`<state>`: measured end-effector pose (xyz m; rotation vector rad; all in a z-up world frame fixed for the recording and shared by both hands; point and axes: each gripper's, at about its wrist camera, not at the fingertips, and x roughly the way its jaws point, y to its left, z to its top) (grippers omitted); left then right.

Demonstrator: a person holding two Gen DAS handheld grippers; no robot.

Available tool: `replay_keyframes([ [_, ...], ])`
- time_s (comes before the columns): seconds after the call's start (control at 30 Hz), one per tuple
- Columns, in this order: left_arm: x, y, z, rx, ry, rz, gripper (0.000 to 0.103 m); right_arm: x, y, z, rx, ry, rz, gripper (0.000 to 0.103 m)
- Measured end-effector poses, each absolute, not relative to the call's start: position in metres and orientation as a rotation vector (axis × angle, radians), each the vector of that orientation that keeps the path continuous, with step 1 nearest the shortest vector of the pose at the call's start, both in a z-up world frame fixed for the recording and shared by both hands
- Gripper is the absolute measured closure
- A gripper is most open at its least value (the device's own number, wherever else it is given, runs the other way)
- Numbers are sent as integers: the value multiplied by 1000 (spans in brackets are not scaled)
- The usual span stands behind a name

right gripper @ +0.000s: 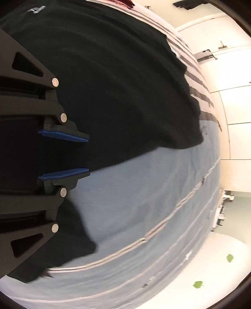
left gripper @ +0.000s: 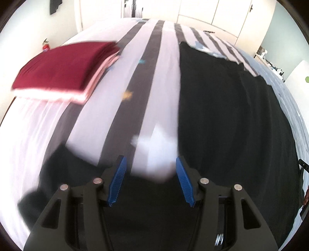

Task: Fold clothes

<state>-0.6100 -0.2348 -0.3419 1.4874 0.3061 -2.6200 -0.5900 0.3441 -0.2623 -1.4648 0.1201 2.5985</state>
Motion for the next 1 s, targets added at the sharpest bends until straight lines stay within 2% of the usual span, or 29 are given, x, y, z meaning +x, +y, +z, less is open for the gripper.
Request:
replay_keyframes([
  [0.1, -663, -229, -341, 1443, 270, -2671, 52, -629, 347, -261, -1430, 105, 2625, 64],
  [0.17, -708, -218, -339, 1417, 234, -2711, 47, -655, 348, -261, -1407, 94, 2642, 63],
  [0.2, -740, -211, -342, 1414, 216, -2727, 41, -668, 349, -261, -1395, 89, 2650, 63],
  [0.4, -872, -202, -346, 1357, 192, -2753, 40, -775, 360, -270, -1366, 185, 2654, 60],
  [0.57, -939, -206, -356, 1334, 150, -2751, 40, -846, 376, -280, -1338, 304, 2626, 57],
  [0.77, -972, -189, -380, 1429, 2, -2755, 40, -889, 377, -298, -1392, 272, 2629, 57],
  [0.8, -975, -187, -383, 1439, -14, -2765, 45, -892, 379, -301, -1411, 287, 2630, 57],
  [0.87, -978, -189, -385, 1419, -19, -2775, 60, -897, 380, -305, -1417, 298, 2637, 57],
  [0.93, -969, -204, -379, 1393, 31, -2752, 84, -904, 380, -306, -1409, 298, 2656, 57],
  [1.0, -967, -213, -378, 1387, 62, -2739, 91, -910, 381, -306, -1421, 300, 2680, 58],
])
